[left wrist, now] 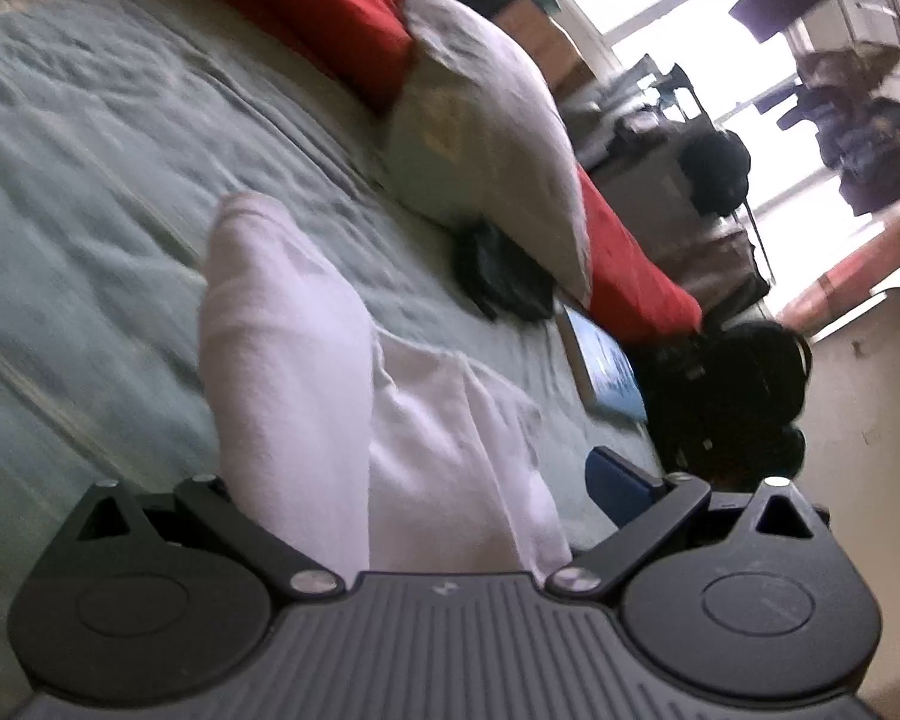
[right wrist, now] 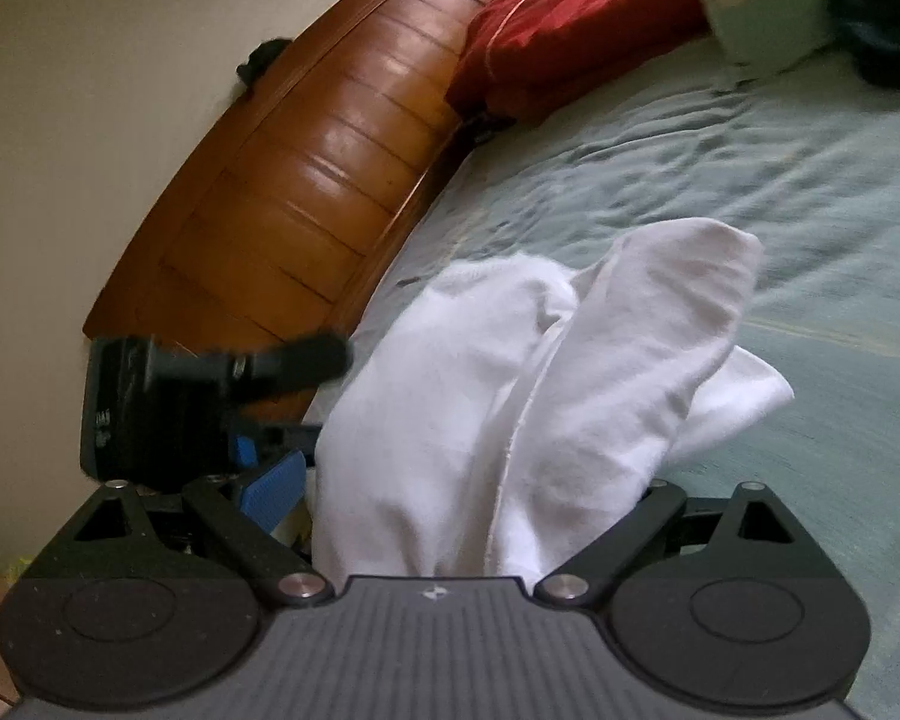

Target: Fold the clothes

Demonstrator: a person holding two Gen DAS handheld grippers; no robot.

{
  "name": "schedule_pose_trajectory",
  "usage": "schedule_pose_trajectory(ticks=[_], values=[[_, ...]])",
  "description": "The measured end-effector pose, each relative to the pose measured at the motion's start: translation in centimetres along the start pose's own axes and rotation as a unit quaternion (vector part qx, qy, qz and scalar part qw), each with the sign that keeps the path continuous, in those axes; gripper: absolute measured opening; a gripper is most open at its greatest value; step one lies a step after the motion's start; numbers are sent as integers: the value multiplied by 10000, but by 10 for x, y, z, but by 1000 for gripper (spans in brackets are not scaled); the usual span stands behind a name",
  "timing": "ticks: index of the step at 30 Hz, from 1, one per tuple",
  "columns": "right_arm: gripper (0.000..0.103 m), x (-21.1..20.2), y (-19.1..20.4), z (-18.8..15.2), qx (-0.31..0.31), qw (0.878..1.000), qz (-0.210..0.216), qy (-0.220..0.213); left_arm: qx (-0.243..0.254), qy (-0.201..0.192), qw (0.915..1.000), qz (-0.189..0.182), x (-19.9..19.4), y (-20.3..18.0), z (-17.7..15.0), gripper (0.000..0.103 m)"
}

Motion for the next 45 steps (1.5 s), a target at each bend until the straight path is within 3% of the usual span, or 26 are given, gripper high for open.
schedule_pose_trajectory(ticks=[8,20,27,31,38,41,45], values=[[97,46,21,-1,-115,9998,70,149,-165,-312,9984,447,-11,44,29,100],[97,70,35,-30,-267,9991,135,301,-343,-597,9932,938,-14,96,42,100],[97,73,23,-37,-178,9985,159,484,313,-1204,9766,1753,-46,94,51,100],[98,67,-8,-32,363,9976,192,552,754,-1051,9823,1351,-53,71,24,100],[100,81,-59,-23,1668,9836,362,591,657,-967,9882,988,-55,74,-24,100],[100,88,-53,-13,1581,9861,395,324,650,-1004,9887,898,-57,77,-33,100],[100,72,-52,19,1098,9923,107,-561,587,-971,9896,883,-57,81,-38,100]])
Point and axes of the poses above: each gripper's, at about its wrist camera, not at the fingertips, and x roughly the way its jaws point, y to its left, z to its top, the point moved 9 cm from there along x, roughly the way its jaws point, and after that the axes turned 12 degrees about -z, right-handed, at the moved point
